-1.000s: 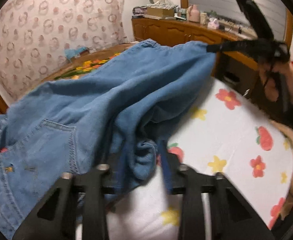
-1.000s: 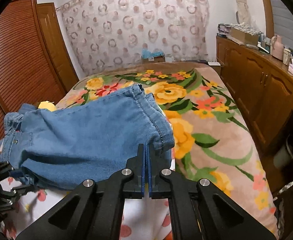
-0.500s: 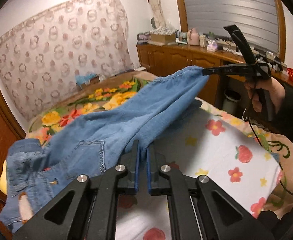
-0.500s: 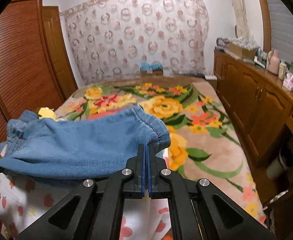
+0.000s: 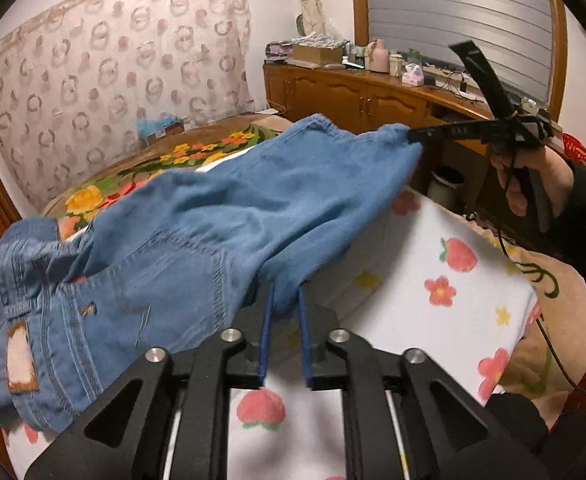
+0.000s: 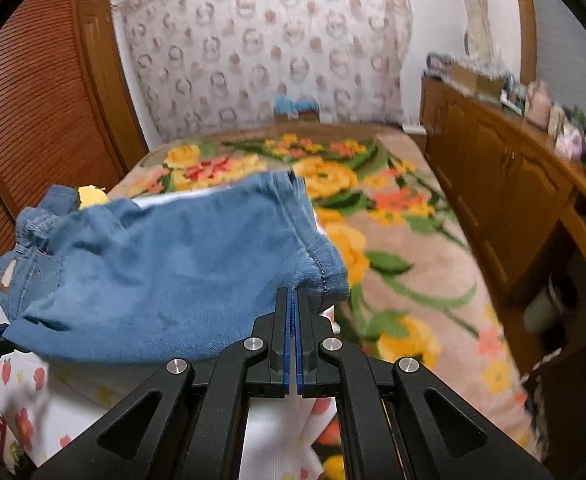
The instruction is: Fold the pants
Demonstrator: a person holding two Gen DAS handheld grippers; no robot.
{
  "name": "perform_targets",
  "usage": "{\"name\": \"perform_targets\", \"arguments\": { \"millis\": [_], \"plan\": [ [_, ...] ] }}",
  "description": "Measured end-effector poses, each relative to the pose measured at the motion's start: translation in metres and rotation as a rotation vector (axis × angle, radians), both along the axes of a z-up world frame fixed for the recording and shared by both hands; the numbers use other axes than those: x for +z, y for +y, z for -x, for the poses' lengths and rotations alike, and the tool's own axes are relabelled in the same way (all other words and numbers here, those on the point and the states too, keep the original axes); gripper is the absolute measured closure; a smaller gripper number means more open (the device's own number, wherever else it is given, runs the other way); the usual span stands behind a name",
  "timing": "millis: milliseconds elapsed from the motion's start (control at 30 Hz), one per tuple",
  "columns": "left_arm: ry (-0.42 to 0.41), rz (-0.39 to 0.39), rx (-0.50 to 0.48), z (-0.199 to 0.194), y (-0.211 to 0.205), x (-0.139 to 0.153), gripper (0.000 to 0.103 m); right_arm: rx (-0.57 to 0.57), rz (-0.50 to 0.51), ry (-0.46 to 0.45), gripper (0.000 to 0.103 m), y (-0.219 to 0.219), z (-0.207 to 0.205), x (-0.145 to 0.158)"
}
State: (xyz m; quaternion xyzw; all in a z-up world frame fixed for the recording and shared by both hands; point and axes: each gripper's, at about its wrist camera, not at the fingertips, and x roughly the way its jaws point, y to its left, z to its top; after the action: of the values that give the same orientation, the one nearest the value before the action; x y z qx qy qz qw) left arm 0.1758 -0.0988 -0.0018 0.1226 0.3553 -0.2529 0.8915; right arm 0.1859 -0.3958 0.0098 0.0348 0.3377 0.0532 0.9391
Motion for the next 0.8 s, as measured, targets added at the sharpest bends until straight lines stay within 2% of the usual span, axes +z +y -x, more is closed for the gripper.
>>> {"name": "perform_targets", "arguments": {
  "millis": [67, 133, 167, 233, 533, 800],
  "plan": [
    [0.007, 0.006, 0.013, 0.001, 0.008, -0.003, 0.058, -0.006, -0.011, 0.014, 0.102, -0.001, -0.001, -0.008],
    [-0.001, 0.016, 0.039, 0.002, 0.020, -0.002, 0.041, -0.010, -0.006, 0.022, 0.102, 0.000, -0.002, -0.011],
    [-0.003, 0.023, 0.056, 0.001, 0.028, -0.002, 0.034, -0.010, -0.002, 0.022, 0.102, 0.002, -0.002, -0.010],
    [-0.003, 0.034, 0.086, -0.001, 0.041, -0.002, 0.027, -0.011, 0.006, 0.020, 0.102, 0.006, -0.003, -0.009],
    [-0.028, 0.033, 0.257, -0.014, 0.097, 0.001, 0.026, 0.049, -0.004, -0.040, 0.102, 0.033, -0.015, 0.014],
    [-0.049, 0.050, 0.331, -0.021, 0.134, 0.010, 0.026, 0.212, 0.019, -0.125, 0.102, 0.107, -0.012, 0.060]
  ]
}}
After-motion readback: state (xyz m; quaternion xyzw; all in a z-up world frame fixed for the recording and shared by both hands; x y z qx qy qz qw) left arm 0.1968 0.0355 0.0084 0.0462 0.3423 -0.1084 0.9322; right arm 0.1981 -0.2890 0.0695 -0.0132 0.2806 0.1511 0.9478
